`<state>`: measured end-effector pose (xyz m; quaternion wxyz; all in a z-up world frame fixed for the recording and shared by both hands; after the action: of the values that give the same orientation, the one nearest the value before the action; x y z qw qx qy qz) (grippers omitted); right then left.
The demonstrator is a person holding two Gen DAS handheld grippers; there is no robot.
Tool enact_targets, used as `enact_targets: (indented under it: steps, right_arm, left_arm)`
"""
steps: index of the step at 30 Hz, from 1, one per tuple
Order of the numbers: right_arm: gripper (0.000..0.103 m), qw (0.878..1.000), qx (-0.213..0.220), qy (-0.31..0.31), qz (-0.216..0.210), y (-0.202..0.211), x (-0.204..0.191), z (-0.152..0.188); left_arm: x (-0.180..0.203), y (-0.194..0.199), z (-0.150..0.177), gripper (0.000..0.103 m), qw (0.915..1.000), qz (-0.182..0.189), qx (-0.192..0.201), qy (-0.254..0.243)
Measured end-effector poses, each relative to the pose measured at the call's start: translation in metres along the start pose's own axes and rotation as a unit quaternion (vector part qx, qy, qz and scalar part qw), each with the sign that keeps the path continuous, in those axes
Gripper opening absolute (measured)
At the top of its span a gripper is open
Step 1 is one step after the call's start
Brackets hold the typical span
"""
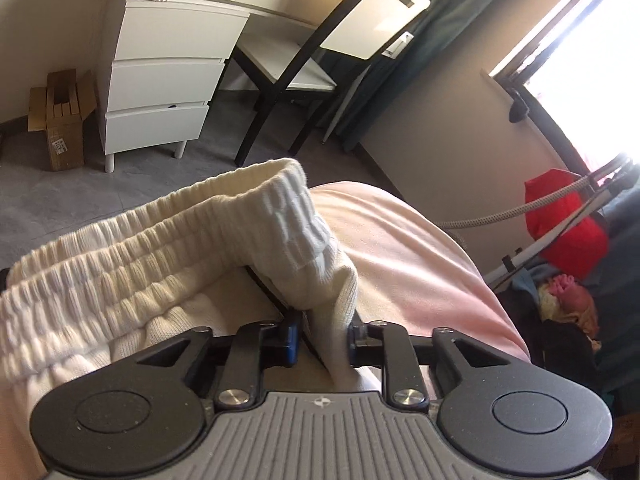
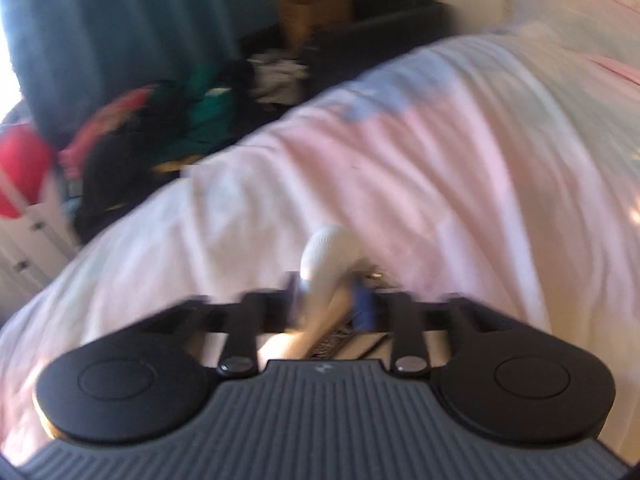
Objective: Fold clothes
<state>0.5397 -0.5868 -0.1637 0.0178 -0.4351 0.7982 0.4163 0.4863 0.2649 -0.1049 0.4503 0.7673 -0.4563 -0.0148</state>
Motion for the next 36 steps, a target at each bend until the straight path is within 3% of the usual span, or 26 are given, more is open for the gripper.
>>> enact_targets:
  steps: [1, 4, 7, 9, 13, 18, 21, 23, 26, 28, 29, 31, 33, 36]
  right_arm:
    - [0.068, 1.000, -0.001, -0.002, -0.027, 0.011, 0.000, 0.000]
    - [0.070, 0.997, 0.004, -0.034, -0.070, 0.050, 0.016, 0.004]
    - [0.070, 0.992, -0.015, -0.080, -0.101, 0.084, 0.046, 0.016]
    - [0.070, 0.986, -0.028, -0.110, -0.121, 0.107, 0.066, 0.024]
    - [0.072, 0.970, -0.064, -0.180, -0.148, 0.141, 0.109, 0.050]
    - [0.072, 0.944, -0.111, -0.266, -0.158, 0.148, 0.146, 0.098]
    - [0.072, 0.946, -0.112, -0.258, -0.162, 0.139, 0.139, 0.109]
    - [0.072, 0.947, -0.112, -0.252, -0.165, 0.132, 0.134, 0.116]
    - [0.072, 0.942, -0.117, -0.269, -0.164, 0.108, 0.128, 0.121]
    - [0.071, 0.945, -0.096, -0.266, -0.166, 0.094, 0.123, 0.120]
    - [0.071, 0.949, -0.078, -0.257, -0.164, 0.091, 0.120, 0.116]
    - [0.061, 0.957, -0.044, -0.240, -0.156, 0.088, 0.115, 0.109]
    - [0.023, 0.963, -0.016, -0.226, -0.148, 0.088, 0.111, 0.102]
    - [0.016, 0.965, 0.013, -0.215, -0.153, 0.098, 0.106, 0.093]
  left_arm:
    - [-0.004, 0.012, 0.002, 0.053, 1.0000, -0.001, 0.000, -0.005]
    - [-0.019, 0.048, 0.008, 0.057, 0.9998, 0.009, 0.007, -0.019]
    - [-0.040, 0.083, 0.022, 0.071, 0.9993, 0.030, 0.007, -0.020]
    - [-0.061, 0.104, 0.036, 0.072, 0.9991, 0.039, 0.006, -0.015]
    - [-0.122, 0.143, 0.059, 0.075, 0.9979, -0.011, 0.038, 0.052]
    - [-0.169, 0.144, 0.081, 0.075, 0.9922, 0.017, 0.006, 0.123]
    - [-0.173, 0.132, 0.087, 0.071, 0.9892, 0.039, -0.002, 0.142]
    - [-0.170, 0.126, 0.084, 0.071, 0.9905, 0.025, 0.018, 0.134]
    - [-0.159, 0.110, 0.080, 0.063, 0.9914, 0.012, 0.031, 0.127]
    - [-0.151, 0.098, 0.078, 0.049, 0.9919, 0.002, 0.033, 0.122]
    - [-0.146, 0.095, 0.076, 0.048, 0.9920, -0.008, 0.039, 0.120]
    - [-0.137, 0.090, 0.071, 0.026, 0.9916, -0.027, 0.054, 0.115]
    - [-0.131, 0.091, 0.065, 0.015, 0.9909, -0.043, 0.066, 0.109]
    - [-0.126, 0.099, 0.053, 0.008, 0.9900, -0.051, 0.070, 0.111]
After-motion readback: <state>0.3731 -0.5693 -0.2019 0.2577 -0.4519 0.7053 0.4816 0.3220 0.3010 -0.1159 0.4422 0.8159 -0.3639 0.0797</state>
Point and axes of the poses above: each gripper's, at about its wrist camera, not at the fingertips, and y roughly against the way its jaws point, x to its right, z to its underside, the point moved 9 cm from there along -y, roughly the way its jaws point, and after that the axes turned 9 degrees about -y, right-handed, at the moved point
